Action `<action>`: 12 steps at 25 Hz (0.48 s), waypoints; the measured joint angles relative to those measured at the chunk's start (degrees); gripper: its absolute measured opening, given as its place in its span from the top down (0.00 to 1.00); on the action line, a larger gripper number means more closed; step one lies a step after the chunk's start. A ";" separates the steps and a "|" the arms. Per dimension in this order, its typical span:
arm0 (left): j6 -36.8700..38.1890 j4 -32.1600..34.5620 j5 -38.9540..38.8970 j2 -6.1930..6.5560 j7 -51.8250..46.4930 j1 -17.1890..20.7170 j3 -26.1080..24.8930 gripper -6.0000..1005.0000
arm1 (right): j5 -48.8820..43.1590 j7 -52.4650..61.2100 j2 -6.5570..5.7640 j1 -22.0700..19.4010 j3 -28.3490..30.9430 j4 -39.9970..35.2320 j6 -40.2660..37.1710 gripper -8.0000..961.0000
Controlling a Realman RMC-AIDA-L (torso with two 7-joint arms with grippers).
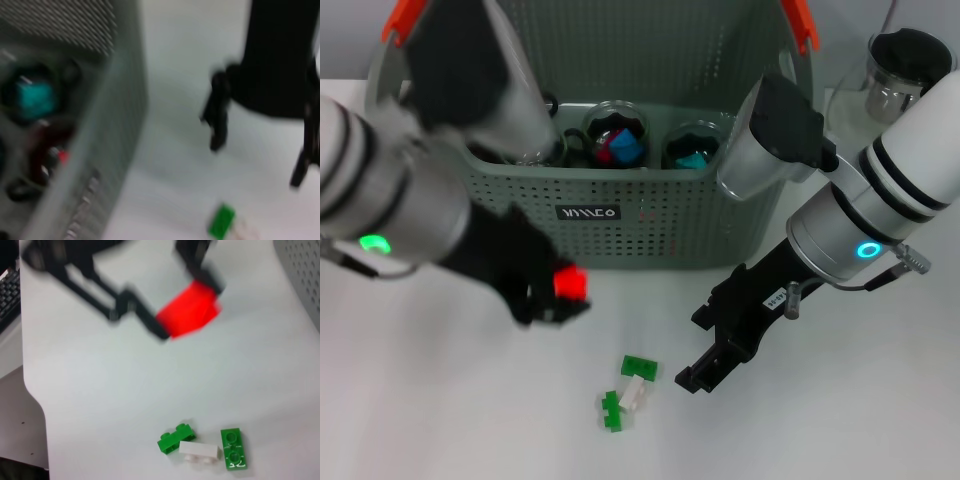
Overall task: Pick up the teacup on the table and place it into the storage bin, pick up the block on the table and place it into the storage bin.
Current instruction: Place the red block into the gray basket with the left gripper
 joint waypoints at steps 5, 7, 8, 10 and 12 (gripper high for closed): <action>1.02 2.34 -9.01 0.37 -0.04 -2.77 -10.93 0.60 | -0.08 -0.11 0.00 -0.35 -0.20 0.04 -0.11 0.02; 2.08 2.64 -12.26 0.43 0.18 -5.31 -16.01 0.60 | -0.12 -0.11 0.00 -0.36 -0.21 0.07 -0.37 0.02; 2.08 2.64 -12.26 0.43 0.18 -5.31 -16.01 0.60 | -0.11 -0.10 0.00 -0.36 -0.21 0.08 -0.48 0.02; 1.85 2.09 -16.64 0.62 0.92 -8.90 -22.57 0.60 | -0.09 -0.08 0.01 -0.35 -0.27 0.09 -0.54 0.02; -1.48 -0.99 -18.10 1.24 1.82 -11.63 -25.63 0.60 | -0.10 -0.08 0.10 -0.39 -0.51 0.09 -0.58 0.02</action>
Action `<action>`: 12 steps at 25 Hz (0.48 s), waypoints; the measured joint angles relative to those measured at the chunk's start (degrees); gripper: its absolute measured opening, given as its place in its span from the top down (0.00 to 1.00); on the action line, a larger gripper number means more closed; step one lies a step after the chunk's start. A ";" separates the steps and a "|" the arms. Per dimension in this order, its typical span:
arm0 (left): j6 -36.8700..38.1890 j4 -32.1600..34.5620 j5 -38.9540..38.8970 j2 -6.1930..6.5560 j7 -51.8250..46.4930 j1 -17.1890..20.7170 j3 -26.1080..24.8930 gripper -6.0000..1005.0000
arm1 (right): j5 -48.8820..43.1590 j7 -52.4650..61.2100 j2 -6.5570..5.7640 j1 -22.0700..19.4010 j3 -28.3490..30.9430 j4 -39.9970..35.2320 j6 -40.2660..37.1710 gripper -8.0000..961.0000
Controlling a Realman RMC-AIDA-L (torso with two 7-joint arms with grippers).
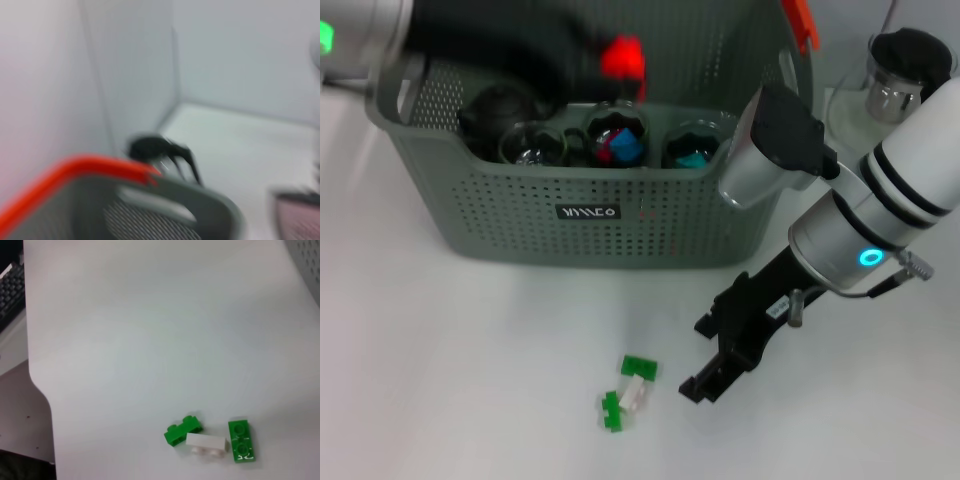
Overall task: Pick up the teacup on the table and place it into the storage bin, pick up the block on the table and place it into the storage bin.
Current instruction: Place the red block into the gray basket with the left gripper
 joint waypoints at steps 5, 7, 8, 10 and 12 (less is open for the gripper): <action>-10.78 -12.34 -0.36 2.74 1.28 -4.72 -1.23 0.60 | -0.07 -0.38 0.06 0.04 -0.29 0.00 -0.04 0.02; -13.99 -16.85 -0.35 3.48 1.99 -6.16 -1.15 0.60 | -0.17 -0.35 0.03 0.27 -0.31 -0.07 -0.10 0.02; -15.37 -18.86 -0.24 3.70 2.29 -6.86 -1.19 0.60 | -0.22 -0.27 0.01 0.40 -0.31 -0.17 -0.15 0.02; -17.64 -22.01 -0.13 4.00 2.38 -8.00 -1.25 0.60 | -0.22 -0.16 -0.03 0.62 -0.31 -0.41 -0.38 0.02; -19.29 -23.23 -0.12 3.97 2.38 -8.37 -1.05 0.60 | -0.23 -0.12 -0.08 0.76 -0.31 -0.53 -0.57 0.02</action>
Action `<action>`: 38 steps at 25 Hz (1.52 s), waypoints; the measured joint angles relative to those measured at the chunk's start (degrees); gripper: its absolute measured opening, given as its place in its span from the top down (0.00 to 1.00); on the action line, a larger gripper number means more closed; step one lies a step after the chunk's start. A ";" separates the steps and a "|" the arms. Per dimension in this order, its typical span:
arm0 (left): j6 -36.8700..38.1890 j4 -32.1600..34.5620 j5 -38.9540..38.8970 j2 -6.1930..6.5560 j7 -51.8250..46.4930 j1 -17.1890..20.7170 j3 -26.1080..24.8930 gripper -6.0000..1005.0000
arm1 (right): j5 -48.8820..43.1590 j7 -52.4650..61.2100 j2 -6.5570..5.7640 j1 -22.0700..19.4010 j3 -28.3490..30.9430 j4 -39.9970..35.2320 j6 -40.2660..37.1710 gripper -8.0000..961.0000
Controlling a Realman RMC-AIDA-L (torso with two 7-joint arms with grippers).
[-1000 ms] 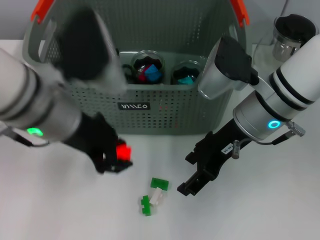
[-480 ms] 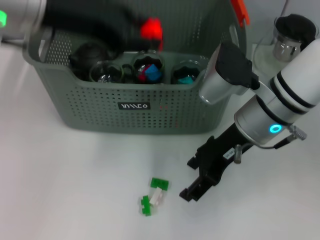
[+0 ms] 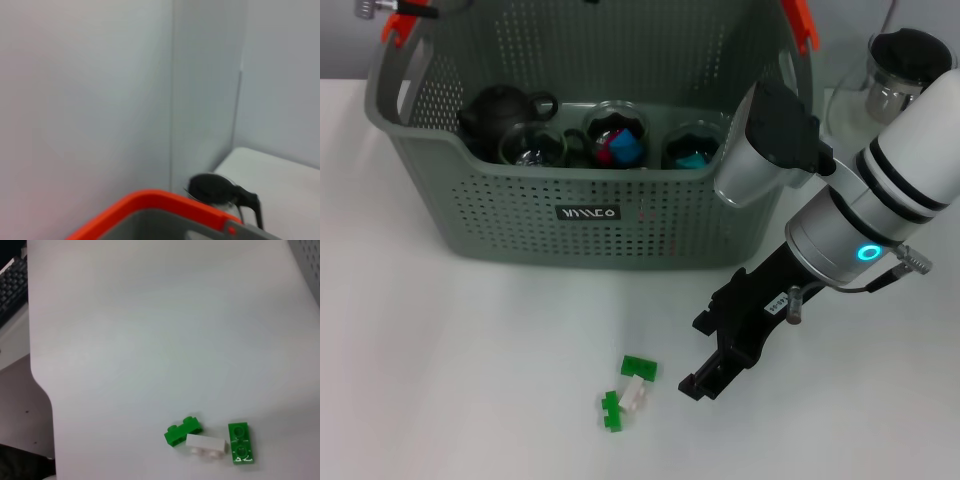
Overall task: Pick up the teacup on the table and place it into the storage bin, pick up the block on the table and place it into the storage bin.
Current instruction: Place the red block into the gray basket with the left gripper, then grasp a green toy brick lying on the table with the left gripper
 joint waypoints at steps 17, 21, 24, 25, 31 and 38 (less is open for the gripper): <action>-6.83 -1.40 1.36 -0.63 1.36 1.94 1.86 0.18 | -0.70 -1.15 -0.17 0.47 0.33 -0.17 -0.38 0.02; 0.15 6.50 -3.23 -1.84 5.81 6.95 1.86 0.11 | -0.71 -1.10 -0.12 0.43 0.45 0.07 -0.44 0.02; 10.08 13.79 -9.84 -3.44 12.11 12.25 1.79 0.09 | -0.65 -1.10 -0.09 0.08 0.52 0.20 0.04 0.02; 13.89 16.54 -12.39 -4.14 14.62 14.72 2.03 0.09 | -0.56 -1.13 -0.04 0.01 0.52 0.29 0.21 0.02; 21.64 24.06 -13.59 -4.89 16.37 26.27 9.12 0.09 | 0.03 -1.22 0.18 -0.60 0.62 0.58 1.44 0.02; 27.55 20.11 -7.56 -5.28 18.55 29.56 11.78 0.10 | 0.48 -0.92 0.16 -0.66 0.79 1.10 2.07 0.02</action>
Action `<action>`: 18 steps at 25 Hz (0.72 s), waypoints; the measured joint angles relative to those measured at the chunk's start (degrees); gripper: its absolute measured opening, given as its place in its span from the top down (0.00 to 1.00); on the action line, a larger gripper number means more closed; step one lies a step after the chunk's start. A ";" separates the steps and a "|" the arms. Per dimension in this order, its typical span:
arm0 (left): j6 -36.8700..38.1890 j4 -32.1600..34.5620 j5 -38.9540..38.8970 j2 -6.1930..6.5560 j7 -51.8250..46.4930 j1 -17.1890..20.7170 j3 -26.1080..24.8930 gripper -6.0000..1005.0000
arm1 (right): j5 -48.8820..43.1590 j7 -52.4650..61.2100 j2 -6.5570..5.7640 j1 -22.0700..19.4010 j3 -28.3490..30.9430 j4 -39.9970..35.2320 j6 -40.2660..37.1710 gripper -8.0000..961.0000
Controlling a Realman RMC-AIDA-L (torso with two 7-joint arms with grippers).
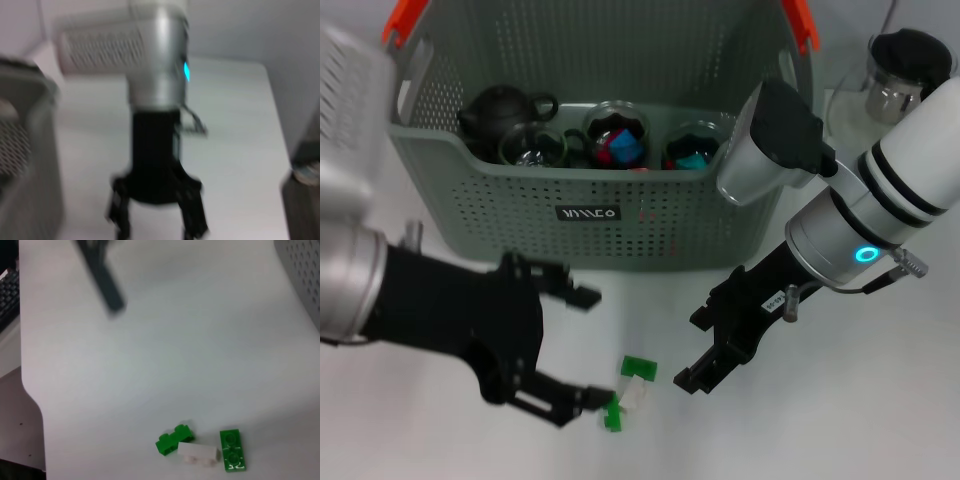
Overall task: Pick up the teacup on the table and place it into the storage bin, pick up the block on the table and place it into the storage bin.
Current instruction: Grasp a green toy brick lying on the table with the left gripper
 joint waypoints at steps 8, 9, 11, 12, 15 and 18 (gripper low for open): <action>-6.57 -11.11 13.24 0.00 -7.02 -4.09 11.78 0.10 | -0.08 0.85 -0.04 0.17 0.02 0.13 0.13 0.02; -8.27 -12.98 14.99 0.07 -8.94 -5.25 13.51 0.10 | -0.10 0.90 -0.06 0.24 0.01 0.13 0.15 0.02; -10.50 -15.41 17.55 0.12 -11.62 -6.80 16.07 0.10 | -0.09 0.92 -0.08 0.42 0.01 0.13 0.39 0.02; -11.61 -16.65 19.00 0.12 -13.03 -7.60 17.72 0.10 | -0.08 0.93 -0.09 0.46 0.02 0.13 0.53 0.02; -14.19 -18.28 22.25 0.15 -16.10 -9.03 21.75 0.10 | -0.08 1.12 -0.09 0.51 0.06 0.13 0.74 0.02; -16.18 -18.41 24.69 0.07 -18.03 -9.71 25.35 0.10 | -0.08 1.61 -0.13 0.51 0.09 0.13 0.76 0.02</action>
